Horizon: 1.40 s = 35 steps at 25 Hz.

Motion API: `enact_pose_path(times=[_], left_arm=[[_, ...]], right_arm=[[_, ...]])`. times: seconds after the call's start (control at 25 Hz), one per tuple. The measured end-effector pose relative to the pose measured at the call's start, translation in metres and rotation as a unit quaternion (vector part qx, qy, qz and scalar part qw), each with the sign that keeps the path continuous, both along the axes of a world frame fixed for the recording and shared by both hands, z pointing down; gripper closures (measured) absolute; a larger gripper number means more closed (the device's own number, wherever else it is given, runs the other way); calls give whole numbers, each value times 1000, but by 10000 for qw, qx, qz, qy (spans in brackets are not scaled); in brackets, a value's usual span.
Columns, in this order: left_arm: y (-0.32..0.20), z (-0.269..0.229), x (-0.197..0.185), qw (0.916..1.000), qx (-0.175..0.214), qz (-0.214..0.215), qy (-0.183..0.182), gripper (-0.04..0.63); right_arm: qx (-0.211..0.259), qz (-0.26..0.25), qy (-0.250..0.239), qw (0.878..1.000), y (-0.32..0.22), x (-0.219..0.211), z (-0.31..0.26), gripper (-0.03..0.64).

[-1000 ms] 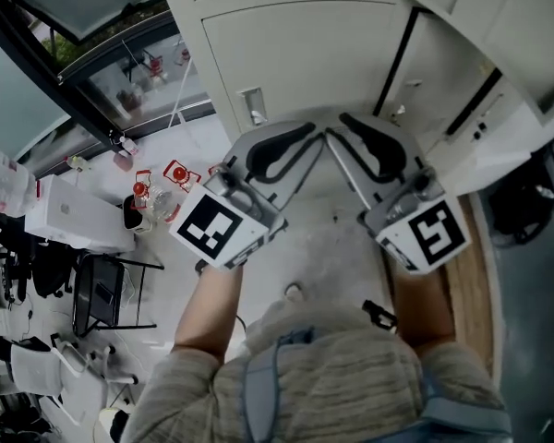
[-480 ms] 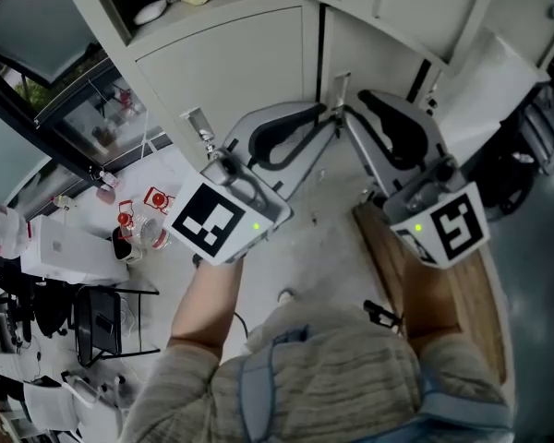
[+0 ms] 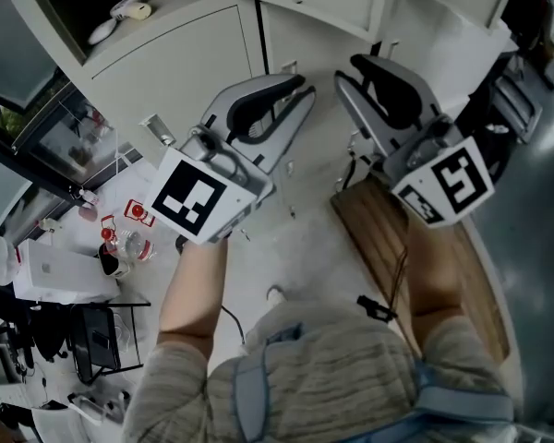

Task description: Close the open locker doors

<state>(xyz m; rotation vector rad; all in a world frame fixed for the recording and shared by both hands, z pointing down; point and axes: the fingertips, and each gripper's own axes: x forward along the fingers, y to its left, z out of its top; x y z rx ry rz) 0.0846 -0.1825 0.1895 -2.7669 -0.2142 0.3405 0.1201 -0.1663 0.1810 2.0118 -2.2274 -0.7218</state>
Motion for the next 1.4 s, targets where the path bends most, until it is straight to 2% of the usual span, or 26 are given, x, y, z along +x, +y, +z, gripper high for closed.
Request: enact_pose_path(times=[0.4,0.56,0.72,1.12,1.4], left_arm=[[20,-11,7,9999,93,-58,10,548],[25,-12,7,9999,96,-101,9,548],[29,-13,8,9998,120,-144,7,548],[38,-20,9,9996,143,-254,14,548],[42,-21,3,9989,152,-438,29,548]], right_arm=[[44,10,-261,9997,18,19,-22,531],[29,-64,-560,9984,22,30,-23,531],[67,-196,-639,9977,22,33,-30,531],[-16,-479,-521,9975,18,35,-38,531],[-7,-775,-260,9967,20,15,-38,531]])
